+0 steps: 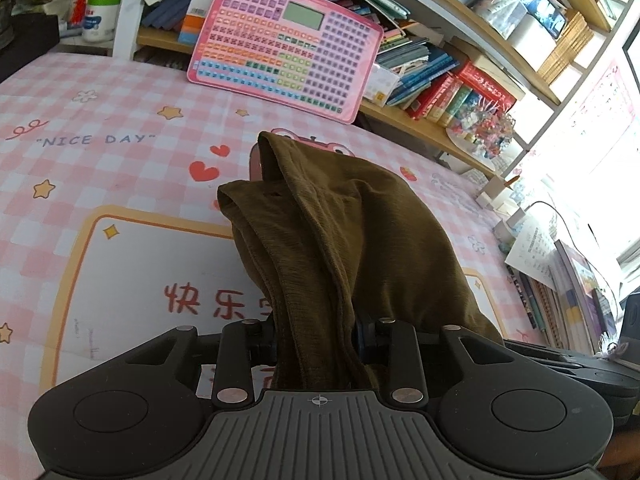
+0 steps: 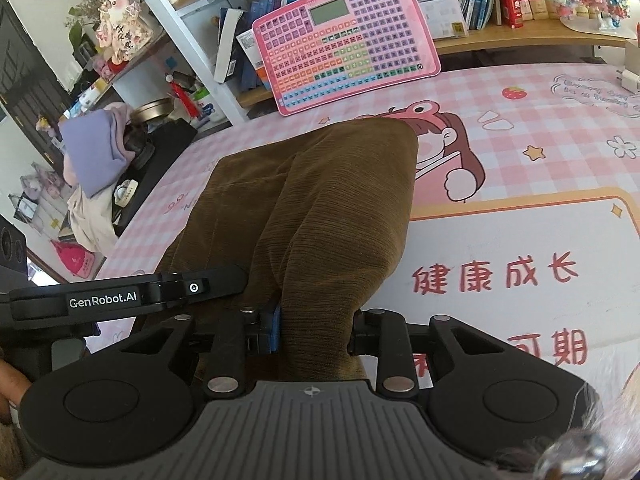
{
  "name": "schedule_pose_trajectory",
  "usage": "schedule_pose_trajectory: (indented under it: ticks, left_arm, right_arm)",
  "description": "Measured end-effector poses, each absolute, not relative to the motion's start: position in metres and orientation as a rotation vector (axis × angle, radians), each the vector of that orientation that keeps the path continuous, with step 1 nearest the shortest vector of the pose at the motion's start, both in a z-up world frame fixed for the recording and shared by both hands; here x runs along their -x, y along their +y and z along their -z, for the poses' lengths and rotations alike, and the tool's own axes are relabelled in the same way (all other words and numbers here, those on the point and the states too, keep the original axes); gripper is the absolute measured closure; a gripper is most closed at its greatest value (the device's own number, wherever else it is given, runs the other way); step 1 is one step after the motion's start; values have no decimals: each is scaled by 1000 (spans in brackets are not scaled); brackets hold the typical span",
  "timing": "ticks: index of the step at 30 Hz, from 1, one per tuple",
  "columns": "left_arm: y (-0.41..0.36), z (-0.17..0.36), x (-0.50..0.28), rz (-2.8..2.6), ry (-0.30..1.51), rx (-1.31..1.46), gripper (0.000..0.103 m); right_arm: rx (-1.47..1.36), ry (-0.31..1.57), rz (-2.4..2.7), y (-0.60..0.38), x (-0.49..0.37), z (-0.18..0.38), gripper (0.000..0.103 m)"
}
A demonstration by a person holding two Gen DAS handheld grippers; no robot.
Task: Fold clothes
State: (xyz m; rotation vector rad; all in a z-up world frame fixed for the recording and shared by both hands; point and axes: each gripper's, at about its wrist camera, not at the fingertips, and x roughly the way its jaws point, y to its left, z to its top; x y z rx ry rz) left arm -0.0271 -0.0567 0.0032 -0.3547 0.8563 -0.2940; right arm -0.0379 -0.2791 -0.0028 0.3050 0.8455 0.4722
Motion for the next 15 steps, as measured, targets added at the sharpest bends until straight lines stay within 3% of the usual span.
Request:
schedule_pose_trajectory:
  ticks: [15]
  left_arm:
    - [-90, -9, 30, 275, 841, 326, 73]
  right_arm:
    - [-330, 833, -497, -316, 36, 3, 77]
